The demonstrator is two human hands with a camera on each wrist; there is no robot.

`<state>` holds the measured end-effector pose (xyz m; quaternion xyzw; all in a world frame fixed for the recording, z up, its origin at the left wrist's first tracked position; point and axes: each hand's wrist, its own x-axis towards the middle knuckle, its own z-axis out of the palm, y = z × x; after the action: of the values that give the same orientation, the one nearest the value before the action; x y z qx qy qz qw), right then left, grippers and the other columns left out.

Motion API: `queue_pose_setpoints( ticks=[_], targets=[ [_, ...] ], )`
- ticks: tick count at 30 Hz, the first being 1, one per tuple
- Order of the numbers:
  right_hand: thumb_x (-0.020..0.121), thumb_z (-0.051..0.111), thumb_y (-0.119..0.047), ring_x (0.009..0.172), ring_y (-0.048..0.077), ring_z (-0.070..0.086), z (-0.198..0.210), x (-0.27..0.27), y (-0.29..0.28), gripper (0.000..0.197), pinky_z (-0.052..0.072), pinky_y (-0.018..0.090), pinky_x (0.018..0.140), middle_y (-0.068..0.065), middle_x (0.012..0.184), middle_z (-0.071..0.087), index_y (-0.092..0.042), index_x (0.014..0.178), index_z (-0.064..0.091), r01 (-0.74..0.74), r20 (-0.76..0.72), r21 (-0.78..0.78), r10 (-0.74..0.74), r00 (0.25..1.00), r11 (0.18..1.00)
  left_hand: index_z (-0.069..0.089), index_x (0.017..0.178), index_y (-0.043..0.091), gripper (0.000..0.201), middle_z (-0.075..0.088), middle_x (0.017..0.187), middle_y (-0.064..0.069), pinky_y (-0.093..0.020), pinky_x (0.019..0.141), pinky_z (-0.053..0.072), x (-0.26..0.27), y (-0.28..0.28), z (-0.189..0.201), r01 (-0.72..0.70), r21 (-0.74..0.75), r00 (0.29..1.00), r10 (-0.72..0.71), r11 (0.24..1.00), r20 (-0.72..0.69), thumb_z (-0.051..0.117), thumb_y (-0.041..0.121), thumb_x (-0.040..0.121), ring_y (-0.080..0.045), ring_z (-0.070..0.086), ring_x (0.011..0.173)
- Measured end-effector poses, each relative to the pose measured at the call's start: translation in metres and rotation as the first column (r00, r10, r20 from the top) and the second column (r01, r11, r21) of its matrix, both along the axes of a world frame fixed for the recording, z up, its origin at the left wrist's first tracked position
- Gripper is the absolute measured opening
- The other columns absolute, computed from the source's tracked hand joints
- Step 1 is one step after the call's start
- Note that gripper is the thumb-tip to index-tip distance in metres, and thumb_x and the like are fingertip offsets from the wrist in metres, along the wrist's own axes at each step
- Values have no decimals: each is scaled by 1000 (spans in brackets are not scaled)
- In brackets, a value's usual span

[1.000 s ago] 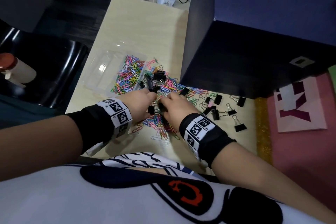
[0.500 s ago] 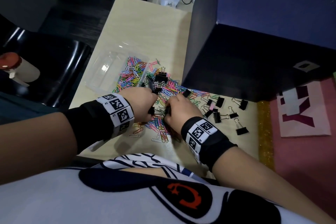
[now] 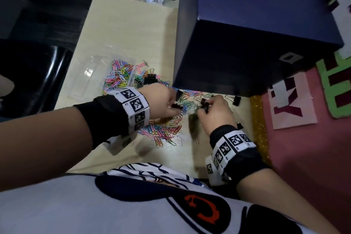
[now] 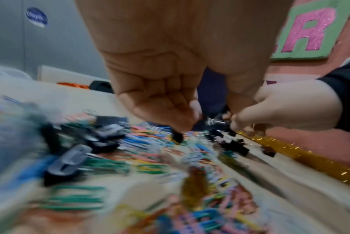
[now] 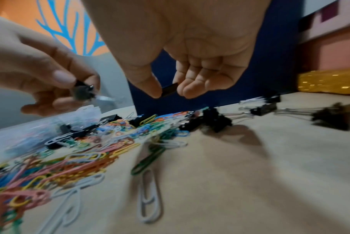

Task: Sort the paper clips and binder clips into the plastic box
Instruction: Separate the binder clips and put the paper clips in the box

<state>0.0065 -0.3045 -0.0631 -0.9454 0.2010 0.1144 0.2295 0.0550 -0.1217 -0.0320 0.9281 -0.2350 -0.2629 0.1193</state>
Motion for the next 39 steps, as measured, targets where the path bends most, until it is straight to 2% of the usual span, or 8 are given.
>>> queue_pose_setpoints(
  ticks=[3, 6, 11, 14, 19, 26, 32, 39],
  targets=[
    [90, 55, -31, 98, 27, 57, -2, -6, -13, 35, 47, 33, 73, 8, 113, 56, -11, 117, 46, 159, 94, -145, -146, 985, 977, 51, 125, 19, 43, 65, 105, -4, -33, 82, 48, -3, -22, -7, -63, -180, 998, 59, 982, -27, 48, 47, 93, -24, 60, 98],
    [90, 55, -29, 107, 31, 50, -11, -12, -17, 43, 46, 39, 79, 16, 122, 48, -4, 123, 43, 172, 155, -324, -127, 980, 930, 36, 142, 17, 46, 55, 129, -11, -36, 96, 44, -7, -31, -12, 22, -136, 999, -26, 990, -23, 37, 35, 100, -28, 53, 117],
    [90, 54, -20, 104, 31, 53, -10, -12, -10, 31, 43, 36, 79, 13, 118, 51, -8, 118, 52, -77, 175, -300, 135, 975, 951, 48, 130, 19, 38, 50, 122, -7, -36, 88, 51, -14, -3, -20, 96, 40, 995, -96, 995, 21, 48, 33, 94, -27, 58, 105],
    [91, 49, -16, 100, 24, 55, -8, -10, 5, 22, 42, 29, 80, 7, 116, 52, -13, 112, 55, -290, 6, -90, 291, 957, 953, 44, 127, 18, 54, 47, 120, -8, -37, 80, 51, -21, 18, -20, 146, 239, 989, -144, 960, -27, 63, 43, 84, -28, 57, 102],
    [90, 45, -2, 113, 27, 53, -9, -10, 29, 37, 42, 29, 91, 13, 132, 42, -4, 128, 46, -411, -236, -93, 380, 894, 907, 31, 126, 18, 81, 42, 117, -10, -43, 76, 53, -39, 43, -25, 150, 444, 989, -134, 883, -67, 78, 49, 67, -33, 57, 100],
    [91, 47, -10, 111, 21, 54, -8, 2, 54, 35, 45, 32, 96, 5, 129, 46, -21, 123, 54, -467, -194, 87, 475, 858, 880, 34, 129, 18, 65, 38, 122, -12, -44, 85, 51, -40, 39, -31, 72, 273, 995, -49, 959, -91, 70, 16, 76, -32, 55, 103],
    [87, 41, 2, 127, 28, 41, 0, 16, 45, 56, 39, 36, 101, 9, 143, 29, -11, 142, 35, -394, -285, -48, 365, 886, 918, 37, 120, 15, 62, 46, 110, -9, -40, 71, 53, -39, 58, -21, 38, 354, 996, -5, 934, -94, 77, 20, 74, -28, 59, 90],
    [90, 48, -6, 107, 27, 53, -4, -3, 59, 42, 47, 33, 91, 9, 127, 40, -12, 131, 46, -572, -280, 35, 557, 782, 820, 42, 116, 12, 40, 54, 108, -11, -40, 76, 53, -41, 62, -34, 80, 371, 989, -28, 925, -142, 64, 19, 84, -29, 60, 93]
  ],
)
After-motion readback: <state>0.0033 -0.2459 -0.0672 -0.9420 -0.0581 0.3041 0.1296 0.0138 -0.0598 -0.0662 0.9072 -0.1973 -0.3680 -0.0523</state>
